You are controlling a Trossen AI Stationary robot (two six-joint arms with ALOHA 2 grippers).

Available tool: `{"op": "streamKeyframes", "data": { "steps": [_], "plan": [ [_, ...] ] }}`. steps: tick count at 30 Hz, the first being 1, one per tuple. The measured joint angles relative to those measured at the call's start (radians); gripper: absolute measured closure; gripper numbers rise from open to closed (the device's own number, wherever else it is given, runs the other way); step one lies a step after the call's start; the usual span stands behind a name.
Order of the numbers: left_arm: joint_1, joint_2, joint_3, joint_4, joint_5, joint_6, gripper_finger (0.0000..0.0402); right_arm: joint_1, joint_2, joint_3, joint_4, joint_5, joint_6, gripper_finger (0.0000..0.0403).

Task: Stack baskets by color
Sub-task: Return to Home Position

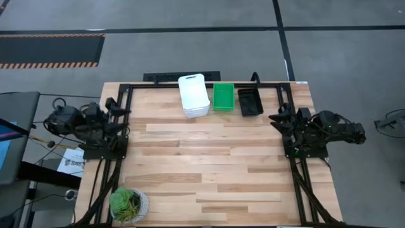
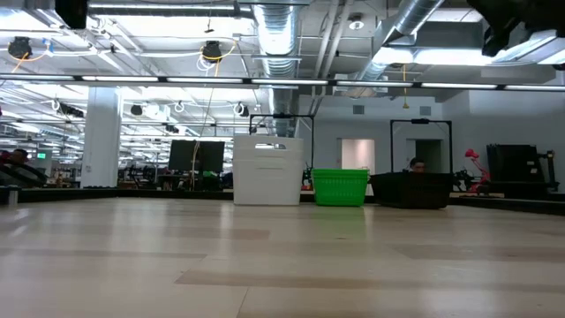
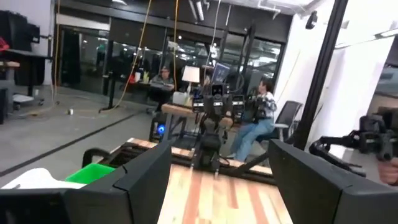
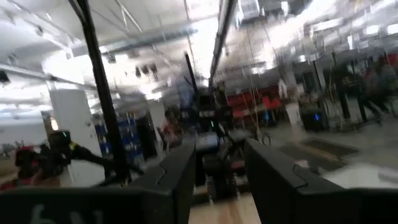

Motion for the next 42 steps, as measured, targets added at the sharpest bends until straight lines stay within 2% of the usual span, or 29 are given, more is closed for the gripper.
{"op": "streamKeyframes", "data": {
  "steps": [3,8,15,25,31,37,42],
  "plan": [
    [0.000,0.000,-0.040,-0.015,0.029,0.002,0.0145,0.000,0.001,-0.002,-0.036,0.005,0.020,0.0241],
    [0.000,-0.001,-0.085,0.015,0.213,-0.024,0.0145,0.000,0.000,0.000,-0.067,0.013,0.029,0.0243],
    [0.000,0.001,-0.273,0.142,0.115,-0.019,0.0145,0.000,0.001,-0.051,-0.081,0.020,0.068,0.0244],
    [0.000,0.000,-0.422,0.269,0.179,-0.024,0.0145,0.000,0.001,-0.248,0.074,0.021,0.065,0.0245],
    [0.000,0.002,-0.536,0.334,0.116,-0.046,0.0145,-0.001,0.009,-0.249,0.051,0.027,0.029,0.0243],
    [-0.001,0.002,-0.557,0.393,0.170,0.021,0.0145,0.001,0.010,-0.249,-0.035,0.023,-0.040,0.0243],
    [-0.001,0.002,-0.557,0.393,0.163,0.009,0.0145,-0.008,0.012,-0.249,-0.092,0.022,-0.060,0.0245]
  ]
}}
